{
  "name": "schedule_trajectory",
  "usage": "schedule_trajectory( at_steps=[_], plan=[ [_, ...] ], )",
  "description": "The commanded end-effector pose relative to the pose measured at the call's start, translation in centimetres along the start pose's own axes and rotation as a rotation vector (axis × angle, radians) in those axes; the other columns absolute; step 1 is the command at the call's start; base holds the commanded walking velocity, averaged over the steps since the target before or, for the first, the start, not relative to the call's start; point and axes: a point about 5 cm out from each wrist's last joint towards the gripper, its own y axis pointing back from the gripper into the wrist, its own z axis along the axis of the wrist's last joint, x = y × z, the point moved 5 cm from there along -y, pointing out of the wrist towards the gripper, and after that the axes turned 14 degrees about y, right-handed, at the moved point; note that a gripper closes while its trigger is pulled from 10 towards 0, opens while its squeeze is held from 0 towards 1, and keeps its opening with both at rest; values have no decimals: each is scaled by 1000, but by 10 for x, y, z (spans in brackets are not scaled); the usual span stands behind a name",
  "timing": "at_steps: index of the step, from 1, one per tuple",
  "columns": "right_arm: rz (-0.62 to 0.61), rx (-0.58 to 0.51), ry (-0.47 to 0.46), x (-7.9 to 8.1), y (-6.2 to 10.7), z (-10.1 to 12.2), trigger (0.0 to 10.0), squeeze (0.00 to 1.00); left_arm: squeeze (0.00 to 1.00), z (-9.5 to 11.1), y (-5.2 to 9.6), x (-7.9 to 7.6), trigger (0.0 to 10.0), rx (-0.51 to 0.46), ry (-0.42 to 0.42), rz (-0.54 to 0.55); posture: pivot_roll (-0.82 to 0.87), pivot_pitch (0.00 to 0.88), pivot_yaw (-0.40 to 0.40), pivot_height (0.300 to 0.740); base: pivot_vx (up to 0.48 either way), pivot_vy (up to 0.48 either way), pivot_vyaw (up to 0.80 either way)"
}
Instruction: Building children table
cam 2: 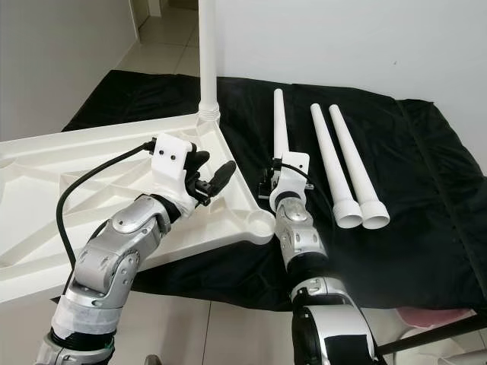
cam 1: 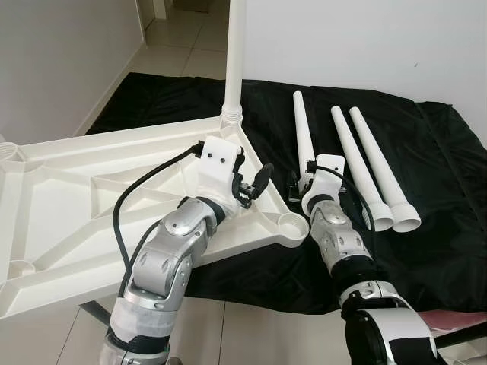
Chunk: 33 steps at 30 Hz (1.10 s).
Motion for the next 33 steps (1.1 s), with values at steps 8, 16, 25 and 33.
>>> schedule_trajectory(
  at_steps=[8, 16, 25, 33],
  plan=[
    [-18, 46, 25, -2, 5, -23, 10000, 0, 0, -8, 2, -3, 10000, 34, 9, 6, 90, 86, -37, 740, 0, 0, 0],
    [-10, 48, 55, -5, 1, -24, 10000, 0, 0, -9, 0, -6, 10000, 46, 7, -11, 72, 93, -11, 740, 0, 0, 0],
    [8, 39, 45, -3, 0, -24, 0, 0, 0, -8, -1, -7, 10000, 50, 5, -21, 62, 108, 0, 740, 0, 0, 0],
    [0, -10, 105, -3, 0, -19, 10000, 0, 0, -8, -2, -5, 10000, 51, 9, -19, 55, 97, 4, 740, 0, 0, 0]
  ],
)
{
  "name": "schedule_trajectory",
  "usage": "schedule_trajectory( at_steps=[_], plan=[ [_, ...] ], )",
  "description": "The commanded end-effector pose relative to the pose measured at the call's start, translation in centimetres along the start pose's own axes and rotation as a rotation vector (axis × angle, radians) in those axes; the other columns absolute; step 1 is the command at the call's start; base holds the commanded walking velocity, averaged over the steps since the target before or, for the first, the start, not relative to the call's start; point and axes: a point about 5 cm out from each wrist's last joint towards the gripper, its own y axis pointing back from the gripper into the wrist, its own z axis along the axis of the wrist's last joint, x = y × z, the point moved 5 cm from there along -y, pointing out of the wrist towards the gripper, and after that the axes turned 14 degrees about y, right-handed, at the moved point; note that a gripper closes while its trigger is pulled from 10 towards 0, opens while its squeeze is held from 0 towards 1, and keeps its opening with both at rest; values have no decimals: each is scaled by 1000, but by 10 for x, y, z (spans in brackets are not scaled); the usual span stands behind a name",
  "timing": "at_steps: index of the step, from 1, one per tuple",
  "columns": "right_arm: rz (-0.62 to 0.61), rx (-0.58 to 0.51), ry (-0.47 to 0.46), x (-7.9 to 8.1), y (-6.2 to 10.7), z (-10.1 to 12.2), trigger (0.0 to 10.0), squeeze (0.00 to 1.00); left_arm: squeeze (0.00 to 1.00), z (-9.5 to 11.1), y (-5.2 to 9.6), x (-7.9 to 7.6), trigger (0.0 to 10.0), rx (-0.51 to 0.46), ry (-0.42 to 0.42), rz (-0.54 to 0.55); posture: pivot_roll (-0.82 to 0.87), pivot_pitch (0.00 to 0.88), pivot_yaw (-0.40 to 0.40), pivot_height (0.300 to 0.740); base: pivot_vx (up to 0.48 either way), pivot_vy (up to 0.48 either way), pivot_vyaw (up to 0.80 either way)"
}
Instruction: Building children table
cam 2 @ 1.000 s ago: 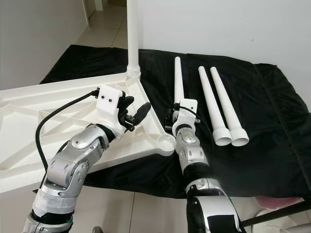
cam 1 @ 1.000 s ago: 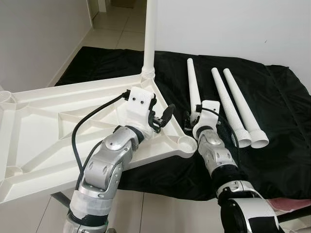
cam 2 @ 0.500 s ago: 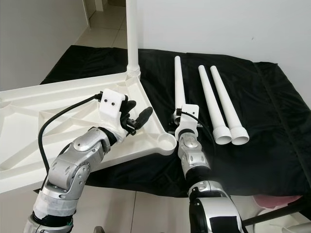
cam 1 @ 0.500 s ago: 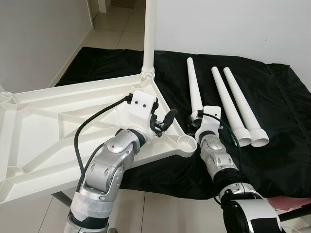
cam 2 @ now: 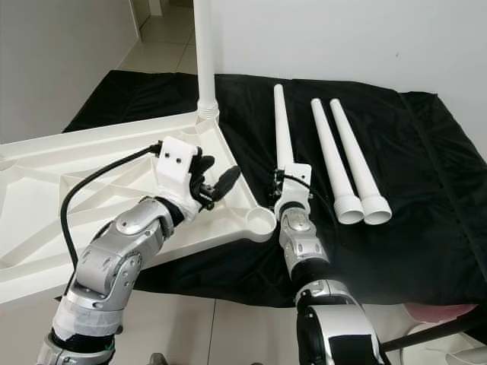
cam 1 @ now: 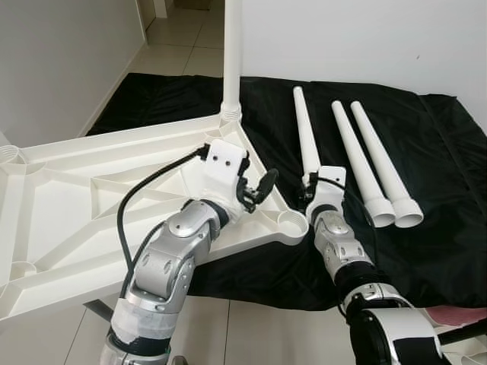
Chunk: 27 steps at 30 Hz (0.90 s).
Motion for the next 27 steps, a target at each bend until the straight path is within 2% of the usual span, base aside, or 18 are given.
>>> schedule_trajectory(
  at_steps=[1, 5, 6, 11, 12, 14, 15, 16, 17, 18, 19, 21, 22, 26, 27],
  plan=[
    [1, 2, 25, 2, 1, -3, 10000, 0, 0, -1, -1, 1, 10000, 12, 5, 0, 56, 98, 3, 740, 0, 0, 0],
    [18, -9, 0, 3, 0, -1, 10000, 0, 0, -1, -1, 2, 10000, 15, -7, 3, 56, 98, 3, 740, 0, 0, 0],
    [9, -24, 5, 2, 0, 1, 10000, 24, 0, -1, -2, 2, 10000, 15, -6, 2, 52, 103, 4, 740, 0, 0, 0],
    [-27, -76, 36, -5, 3, 6, 10000, 0, 0, -2, -2, 2, 10000, 16, -3, 4, 55, 100, 1, 740, 0, 0, 0],
    [-38, -122, 32, -7, 5, 11, 9294, 0, 0, -2, -2, 2, 10000, 16, -2, 4, 54, 103, 5, 740, 0, 0, 0],
    [-37, -183, 15, -8, 10, 17, 824, 0, 0, -2, -1, 3, 10000, 16, -8, 5, 51, 104, 8, 740, 0, 0, 0],
    [-42, -200, 7, -9, 13, 18, 4941, 0, 0, -2, -1, 4, 10000, 17, -4, 5, 51, 104, 8, 740, 0, 0, 0],
    [-33, -224, -15, -8, 15, 20, 4941, 0, 0, -1, 0, 5, 10000, 16, -2, 6, 51, 104, 8, 740, 0, 0, 0],
    [-34, -253, -22, -10, 19, 23, 0, 0, 0, 0, 1, 7, 10000, 18, 5, 4, 47, 104, 12, 740, 0, 0, 0],
    [-34, -271, -24, -10, 21, 25, 0, 0, 0, 0, 2, 9, 10000, 19, 9, 3, 45, 104, 19, 740, 0, 0, 0],
    [-56, -296, -26, -14, 24, 28, 9373, 0, 0, 0, 4, 10, 10000, 23, 10, -7, 38, 102, 22, 740, 0, 0, 0],
    [-87, -318, -26, -19, 28, 31, 9373, 0, 0, 1, 5, 11, 10000, 29, 9, -19, 38, 102, 22, 740, 0, 0, 0],
    [-100, -328, -26, -22, 29, 32, 10000, 0, 0, 0, 6, 12, 10000, 33, 14, -25, 32, 103, 27, 740, 0, 0, 0],
    [-139, -431, 10, -30, 44, 48, 10000, 0, 0, 2, 8, 12, 10000, 61, 54, -104, 12, 99, 43, 740, 0, 0, 0],
    [-168, -470, 48, -34, 52, 52, 10000, 0, 1000, 4, 9, 8, 10000, 75, 92, -165, -12, 91, 60, 740, 0, 0, 0]
  ],
)
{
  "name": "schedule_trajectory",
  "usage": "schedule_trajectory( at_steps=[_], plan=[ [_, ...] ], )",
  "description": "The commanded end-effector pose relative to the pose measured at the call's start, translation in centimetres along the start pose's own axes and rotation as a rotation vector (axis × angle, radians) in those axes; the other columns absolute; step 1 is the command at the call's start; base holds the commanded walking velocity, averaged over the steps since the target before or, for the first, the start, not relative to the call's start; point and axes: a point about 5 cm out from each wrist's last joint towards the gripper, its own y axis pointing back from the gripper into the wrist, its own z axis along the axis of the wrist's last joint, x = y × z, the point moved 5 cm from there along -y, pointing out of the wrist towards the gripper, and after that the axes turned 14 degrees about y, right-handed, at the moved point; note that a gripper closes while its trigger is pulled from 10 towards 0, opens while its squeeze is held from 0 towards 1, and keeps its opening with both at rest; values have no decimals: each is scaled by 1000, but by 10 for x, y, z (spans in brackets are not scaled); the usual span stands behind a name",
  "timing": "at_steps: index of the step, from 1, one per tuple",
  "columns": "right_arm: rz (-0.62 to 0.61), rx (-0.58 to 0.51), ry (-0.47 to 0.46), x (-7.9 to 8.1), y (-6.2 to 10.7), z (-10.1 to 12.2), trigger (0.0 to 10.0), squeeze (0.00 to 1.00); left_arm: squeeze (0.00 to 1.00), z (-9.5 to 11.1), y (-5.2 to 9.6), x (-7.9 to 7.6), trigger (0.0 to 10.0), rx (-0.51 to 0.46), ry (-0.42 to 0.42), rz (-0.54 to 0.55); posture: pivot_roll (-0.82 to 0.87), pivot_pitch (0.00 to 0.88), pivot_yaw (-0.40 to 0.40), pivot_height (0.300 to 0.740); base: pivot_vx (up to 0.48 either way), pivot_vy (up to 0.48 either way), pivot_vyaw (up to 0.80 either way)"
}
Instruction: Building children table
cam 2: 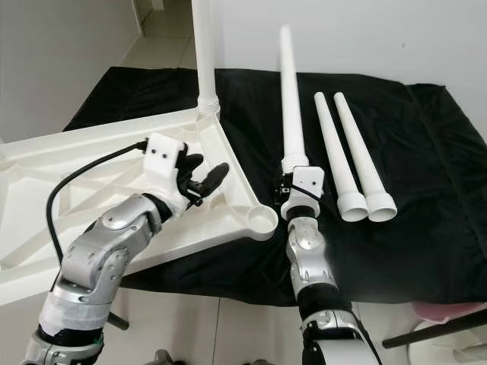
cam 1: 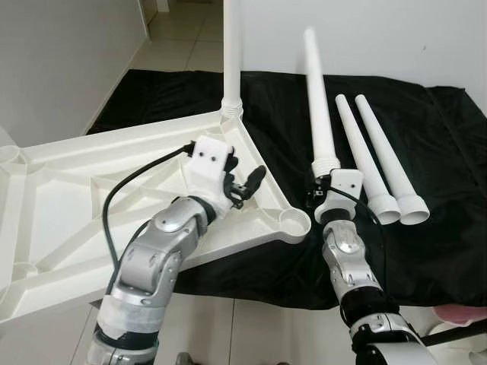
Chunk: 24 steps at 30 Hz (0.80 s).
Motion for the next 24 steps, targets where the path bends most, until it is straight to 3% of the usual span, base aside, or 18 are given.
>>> schedule_trajectory(
  at_steps=[1, 6, 7, 8, 15, 16, 21, 24],
  plan=[
    [-42, -117, 75, -9, 9, 21, 10000, 0, 1000, -3, 3, -19, 10000, 77, 77, -236, -12, 91, 60, 740, 0, 0, 0],
    [-59, -180, 156, -11, 22, 30, 10000, 0, 1000, 5, 1, -28, 10000, 102, 167, -352, -54, 75, 98, 740, 0, 0, 0],
    [-52, -207, 178, -10, 29, 34, 10000, 0, 659, 11, -2, -31, 10000, 109, 206, -384, -66, 70, 108, 740, 0, 0, 0],
    [-48, -231, 195, -10, 36, 38, 10000, 0, 0, 18, -5, -33, 10000, 114, 241, -405, -72, 68, 113, 740, 0, 0, 0],
    [-24, -278, 228, -6, 46, 48, 10000, 0, 0, 32, -12, -38, 10000, 132, 295, -465, -95, 54, 131, 740, 0, 0, 0],
    [-13, -325, 269, -3, 51, 57, 10000, 0, 0, 53, -18, -43, 10000, 117, 367, -530, -104, 45, 144, 740, 0, 0, 0],
    [0, -381, 298, 2, 53, 69, 10000, 0, 0, 69, -22, -48, 10000, 117, 421, -583, -106, 53, 148, 740, 0, 0, 0],
    [40, -445, 329, 14, 58, 83, 10000, 0, 0, 78, -23, -51, 10000, 135, 484, -617, -110, 59, 150, 740, 0, 0, 0]
  ],
)
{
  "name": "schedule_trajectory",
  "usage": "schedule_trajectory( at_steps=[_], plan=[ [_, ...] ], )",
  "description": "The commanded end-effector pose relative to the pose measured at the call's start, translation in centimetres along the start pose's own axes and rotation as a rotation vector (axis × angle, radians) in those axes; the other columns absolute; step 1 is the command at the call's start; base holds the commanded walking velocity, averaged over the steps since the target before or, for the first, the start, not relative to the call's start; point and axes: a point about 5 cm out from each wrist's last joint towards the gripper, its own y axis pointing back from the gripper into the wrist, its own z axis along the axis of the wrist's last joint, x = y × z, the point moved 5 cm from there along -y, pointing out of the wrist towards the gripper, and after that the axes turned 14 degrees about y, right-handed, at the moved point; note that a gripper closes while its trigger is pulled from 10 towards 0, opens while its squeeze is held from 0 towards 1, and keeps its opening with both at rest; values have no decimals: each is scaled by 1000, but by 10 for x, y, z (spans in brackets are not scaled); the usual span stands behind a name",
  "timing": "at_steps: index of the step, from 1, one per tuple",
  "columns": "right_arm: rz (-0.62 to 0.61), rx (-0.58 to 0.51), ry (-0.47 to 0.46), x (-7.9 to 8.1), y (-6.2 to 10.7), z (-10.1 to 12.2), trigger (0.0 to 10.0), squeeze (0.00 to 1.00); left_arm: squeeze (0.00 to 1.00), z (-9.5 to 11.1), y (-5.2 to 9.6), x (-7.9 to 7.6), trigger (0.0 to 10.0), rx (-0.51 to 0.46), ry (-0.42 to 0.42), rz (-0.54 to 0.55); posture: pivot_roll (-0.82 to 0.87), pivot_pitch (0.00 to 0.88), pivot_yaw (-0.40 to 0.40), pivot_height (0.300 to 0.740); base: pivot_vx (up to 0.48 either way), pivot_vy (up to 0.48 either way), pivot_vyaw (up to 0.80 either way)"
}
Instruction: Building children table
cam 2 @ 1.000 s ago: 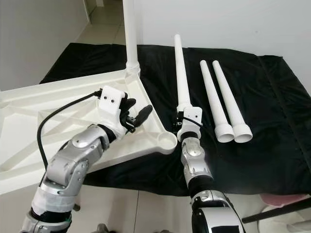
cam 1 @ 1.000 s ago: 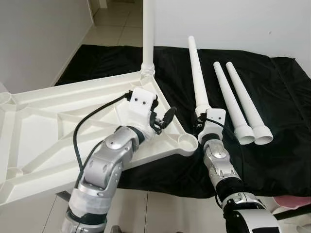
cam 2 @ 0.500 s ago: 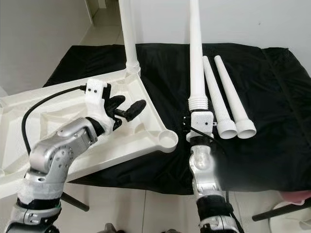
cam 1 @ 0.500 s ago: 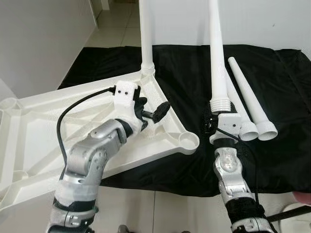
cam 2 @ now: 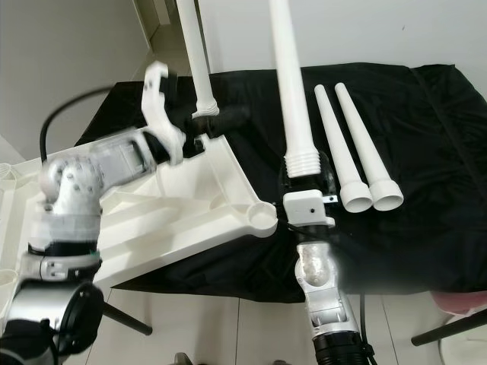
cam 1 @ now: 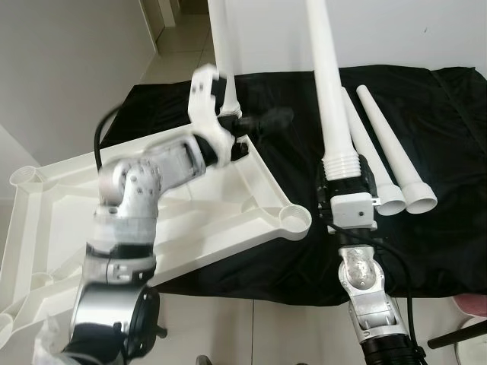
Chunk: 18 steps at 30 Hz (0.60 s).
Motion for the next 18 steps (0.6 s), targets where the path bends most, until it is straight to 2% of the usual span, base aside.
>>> schedule_trajectory(
  at_steps=[1, 4, 13, 14, 17, 18],
  plan=[
    [29, -84, 4, 6, 0, 19, 10000, 0, 0, -1, 6, -30, 10000, 71, 35, -294, -110, 59, 150, 740, 0, 0, 0],
    [68, -115, 20, 12, 7, 27, 10000, 0, 0, 0, 7, -35, 10000, 87, 60, -318, -113, 61, 149, 740, 0, 0, 0],
    [148, -187, 63, 21, 19, 39, 10000, 0, 0, 3, 2, -32, 10000, 101, 81, -302, -124, 62, 147, 740, 0, 0, 0],
    [175, -208, 84, 22, 23, 42, 10000, 0, 0, 11, -1, -31, 10000, 89, 102, -296, -128, 64, 150, 740, 0, 0, 0],
    [185, -217, 93, 23, 25, 42, 10000, 0, 0, 15, -1, -31, 10000, 82, 114, -294, -128, 64, 150, 740, 0, 0, 0],
    [202, -226, 104, 22, 29, 42, 10000, 0, 0, 23, -3, -28, 10000, 61, 112, -280, -130, 67, 152, 740, 0, 0, 0]
  ],
)
